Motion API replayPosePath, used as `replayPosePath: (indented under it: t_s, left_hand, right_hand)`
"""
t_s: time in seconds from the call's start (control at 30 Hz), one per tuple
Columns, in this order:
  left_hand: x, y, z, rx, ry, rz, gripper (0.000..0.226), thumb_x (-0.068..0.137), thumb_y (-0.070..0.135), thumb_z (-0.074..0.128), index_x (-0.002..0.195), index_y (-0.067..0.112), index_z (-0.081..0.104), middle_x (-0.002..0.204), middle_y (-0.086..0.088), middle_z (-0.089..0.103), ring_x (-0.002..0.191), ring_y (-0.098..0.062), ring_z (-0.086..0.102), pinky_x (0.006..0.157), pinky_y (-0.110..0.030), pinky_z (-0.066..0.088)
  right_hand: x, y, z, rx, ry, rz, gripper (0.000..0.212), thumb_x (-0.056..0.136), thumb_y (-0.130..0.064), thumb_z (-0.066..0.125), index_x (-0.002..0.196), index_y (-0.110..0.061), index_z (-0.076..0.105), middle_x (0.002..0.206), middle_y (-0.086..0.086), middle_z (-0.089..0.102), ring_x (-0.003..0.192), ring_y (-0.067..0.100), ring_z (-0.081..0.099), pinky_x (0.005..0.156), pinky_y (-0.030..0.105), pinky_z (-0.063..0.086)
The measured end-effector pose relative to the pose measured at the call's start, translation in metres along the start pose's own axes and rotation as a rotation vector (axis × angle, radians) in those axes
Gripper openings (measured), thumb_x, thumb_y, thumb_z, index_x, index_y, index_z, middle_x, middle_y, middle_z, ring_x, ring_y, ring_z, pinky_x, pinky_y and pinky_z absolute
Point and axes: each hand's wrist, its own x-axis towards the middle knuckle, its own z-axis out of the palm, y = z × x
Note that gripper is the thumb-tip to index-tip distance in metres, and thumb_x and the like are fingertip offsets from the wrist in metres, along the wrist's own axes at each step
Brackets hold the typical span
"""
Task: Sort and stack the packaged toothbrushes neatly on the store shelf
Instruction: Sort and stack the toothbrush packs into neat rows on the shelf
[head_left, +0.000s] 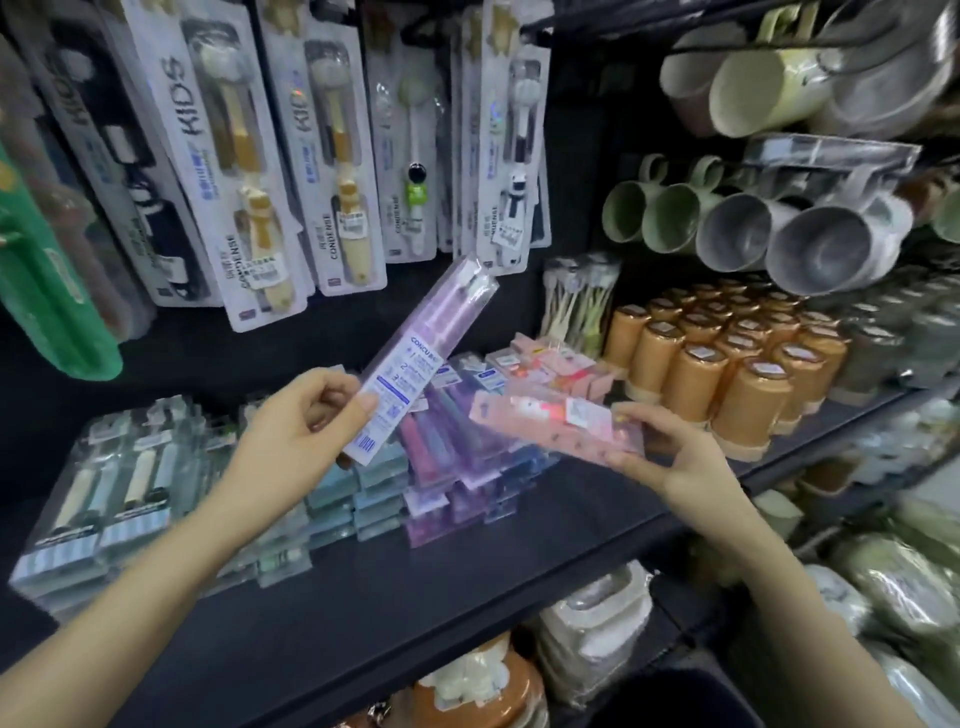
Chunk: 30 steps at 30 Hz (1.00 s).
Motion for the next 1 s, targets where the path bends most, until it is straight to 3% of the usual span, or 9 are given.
replayPosePath:
  t_s: [0.17, 0.27, 0.37, 0.47, 0.57, 0.7, 0.8, 0.9, 1.0]
  left_hand:
    - [0.021, -0.004, 0.031, 0.003, -0.008, 0.011, 0.017, 0.082, 0.032, 0.064, 0.091, 0.017, 0.063, 0.088, -0.004, 0.068, 0.079, -0.020, 0.063, 0.071, -0.035, 0.051]
    - [0.030, -0.008, 0.044, 0.019, -0.009, 0.000, 0.006, 0.087, 0.020, 0.064, 0.091, 0.016, 0.063, 0.084, -0.003, 0.067, 0.074, -0.019, 0.062, 0.060, -0.030, 0.052]
    - [0.037, -0.009, 0.052, 0.034, -0.003, -0.016, 0.005, 0.088, 0.018, 0.065, 0.090, 0.015, 0.062, 0.081, 0.000, 0.065, 0.072, -0.017, 0.060, 0.062, -0.033, 0.050]
    - [0.041, -0.010, 0.055, 0.052, -0.007, -0.027, 0.005, 0.087, 0.018, 0.066, 0.090, 0.016, 0.062, 0.081, 0.003, 0.064, 0.075, -0.016, 0.060, 0.066, -0.032, 0.051]
    - [0.041, -0.010, 0.053, 0.070, -0.020, -0.048, 0.008, 0.088, 0.020, 0.066, 0.093, 0.014, 0.063, 0.085, -0.003, 0.065, 0.079, -0.022, 0.062, 0.070, -0.040, 0.053]
    - [0.037, -0.010, 0.046, 0.066, -0.044, -0.058, 0.007, 0.088, 0.020, 0.065, 0.090, 0.014, 0.062, 0.085, -0.009, 0.065, 0.074, -0.022, 0.062, 0.059, -0.039, 0.055]
    - [0.024, -0.011, 0.040, -0.048, -0.080, -0.113, 0.017, 0.085, 0.028, 0.065, 0.090, 0.013, 0.064, 0.081, -0.004, 0.066, 0.067, -0.013, 0.063, 0.054, -0.028, 0.052]
    - [0.006, -0.010, 0.034, -0.298, -0.127, -0.264, 0.030, 0.077, 0.035, 0.063, 0.094, 0.011, 0.068, 0.077, -0.001, 0.068, 0.061, -0.008, 0.063, 0.052, -0.020, 0.051]
    - [-0.011, -0.008, 0.029, -0.508, -0.176, -0.382, 0.033, 0.078, 0.029, 0.059, 0.102, 0.009, 0.069, 0.075, -0.002, 0.070, 0.059, -0.009, 0.061, 0.048, -0.021, 0.050]
  right_hand:
    - [0.054, 0.031, -0.003, -0.101, 0.432, 0.235, 0.037, 0.082, -0.027, 0.073, 0.114, -0.010, 0.064, 0.094, -0.004, 0.059, 0.093, 0.018, 0.057, 0.080, 0.031, 0.043]
    - [0.092, 0.036, 0.009, -0.165, 0.453, 0.292, 0.022, 0.083, -0.031, 0.069, 0.093, -0.012, 0.062, 0.086, 0.003, 0.058, 0.084, 0.024, 0.055, 0.072, 0.029, 0.036]
    - [0.122, 0.039, 0.021, -0.264, 0.436, 0.284, 0.021, 0.082, -0.030, 0.070, 0.080, -0.014, 0.057, 0.077, 0.002, 0.056, 0.083, 0.030, 0.061, 0.068, 0.029, 0.037]
    - [0.137, 0.046, 0.031, -0.325, 0.313, 0.272, 0.023, 0.082, -0.036, 0.070, 0.092, -0.017, 0.061, 0.088, 0.002, 0.062, 0.092, 0.029, 0.063, 0.072, 0.032, 0.045]
    - [0.138, 0.047, 0.031, -0.433, 0.183, 0.279, 0.048, 0.084, -0.050, 0.063, 0.120, -0.018, 0.059, 0.114, 0.008, 0.065, 0.105, 0.031, 0.059, 0.088, 0.044, 0.049]
    - [0.117, 0.019, 0.032, -0.664, 0.321, 0.137, 0.051, 0.089, -0.047, 0.057, 0.128, -0.014, 0.058, 0.124, 0.014, 0.060, 0.116, 0.035, 0.050, 0.093, 0.041, 0.036]
    - [0.086, -0.019, 0.051, -0.327, 0.323, -0.023, 0.037, 0.090, -0.037, 0.059, 0.116, -0.011, 0.066, 0.103, 0.003, 0.069, 0.098, 0.020, 0.061, 0.083, 0.033, 0.045]
    - [0.058, -0.059, 0.074, 0.065, 0.069, 0.039, 0.031, 0.092, -0.029, 0.061, 0.118, -0.014, 0.066, 0.093, -0.012, 0.067, 0.087, -0.003, 0.062, 0.079, 0.013, 0.049]
    - [0.033, -0.083, 0.095, 0.461, -0.136, 0.181, 0.036, 0.093, -0.023, 0.060, 0.128, -0.014, 0.059, 0.109, 0.000, 0.070, 0.100, 0.009, 0.067, 0.093, 0.026, 0.051]
